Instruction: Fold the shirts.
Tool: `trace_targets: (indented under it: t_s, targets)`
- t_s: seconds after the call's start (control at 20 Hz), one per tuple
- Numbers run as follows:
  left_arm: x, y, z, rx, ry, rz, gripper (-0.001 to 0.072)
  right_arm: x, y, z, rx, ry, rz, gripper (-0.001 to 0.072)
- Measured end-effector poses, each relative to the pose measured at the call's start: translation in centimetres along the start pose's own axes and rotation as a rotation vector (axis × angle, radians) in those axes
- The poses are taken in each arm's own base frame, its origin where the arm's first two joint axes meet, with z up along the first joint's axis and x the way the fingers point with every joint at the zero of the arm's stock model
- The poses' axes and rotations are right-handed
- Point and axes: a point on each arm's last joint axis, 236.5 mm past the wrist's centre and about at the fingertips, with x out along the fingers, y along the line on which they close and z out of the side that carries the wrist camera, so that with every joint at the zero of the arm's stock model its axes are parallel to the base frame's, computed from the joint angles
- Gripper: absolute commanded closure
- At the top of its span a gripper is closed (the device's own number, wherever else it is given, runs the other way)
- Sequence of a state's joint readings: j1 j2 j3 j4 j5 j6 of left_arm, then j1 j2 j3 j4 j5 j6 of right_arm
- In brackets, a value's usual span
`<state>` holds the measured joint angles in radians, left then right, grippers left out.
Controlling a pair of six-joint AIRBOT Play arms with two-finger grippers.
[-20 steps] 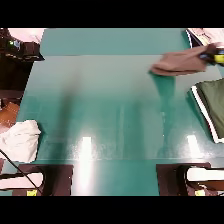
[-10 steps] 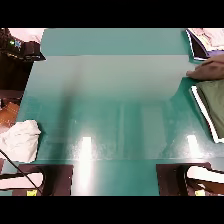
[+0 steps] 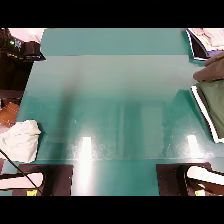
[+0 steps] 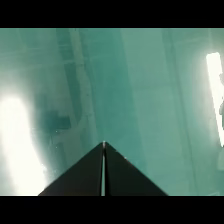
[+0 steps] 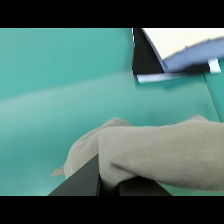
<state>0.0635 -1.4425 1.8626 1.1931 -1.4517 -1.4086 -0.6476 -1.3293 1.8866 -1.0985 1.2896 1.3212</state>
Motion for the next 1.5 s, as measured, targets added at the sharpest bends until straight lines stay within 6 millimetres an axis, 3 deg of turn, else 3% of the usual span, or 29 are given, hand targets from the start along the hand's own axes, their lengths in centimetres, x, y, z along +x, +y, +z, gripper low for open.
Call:
trace_targets:
  t_s: [0.15,0.55,0.7,0.75,1.0,1.15,1.3,1.35,1.4,1.45,1.5]
  targets:
    - [0.0,0.0,0.0,0.011,0.000,0.000,0.0680,-1.3,-0.9,-1.9,-0.007,0.083,-0.059,0.0695]
    - [0.0,0.0,0.0,0.043,0.000,0.000,0.0680,-5.4,-6.0,-7.8,0.073,0.327,-0.338,0.0679]
    - [0.0,0.0,0.0,0.050,0.000,0.000,0.0680,-7.2,-8.2,-9.7,0.117,0.406,-0.444,0.0291]
    - [0.0,0.0,0.0,0.051,0.000,0.000,0.0680,-7.9,-8.9,-10.3,0.138,0.428,-0.471,0.0256]
    - [0.0,0.0,0.0,0.053,0.000,0.000,0.0679,-10.6,-11.6,-12.5,0.283,0.482,-0.557,0.0259]
    - [0.0,0.0,0.2,0.054,-0.010,0.001,0.0679,-9.9,-10.0,-12.5,0.337,0.469,-0.462,0.0260]
    - [0.0,0.0,0.4,0.053,-0.017,0.002,0.0679,-7.8,-5.7,-11.5,0.330,0.448,-0.272,0.0265]
    - [0.0,0.1,0.5,0.053,-0.020,0.003,0.0679,-7.2,-3.9,-11.2,0.313,0.446,-0.205,0.0350]
    - [0.0,0.1,0.5,0.053,-0.023,0.004,0.0679,-6.6,-2.0,-10.9,0.293,0.447,-0.145,0.0578]
    - [0.0,0.1,0.6,0.052,-0.026,0.004,0.0679,-6.1,-0.3,-10.7,0.269,0.452,-0.095,0.0693]
    - [0.0,0.1,0.7,0.050,-0.031,0.005,0.0680,-5.7,1.7,-10.6,0.242,0.459,-0.039,0.0693]
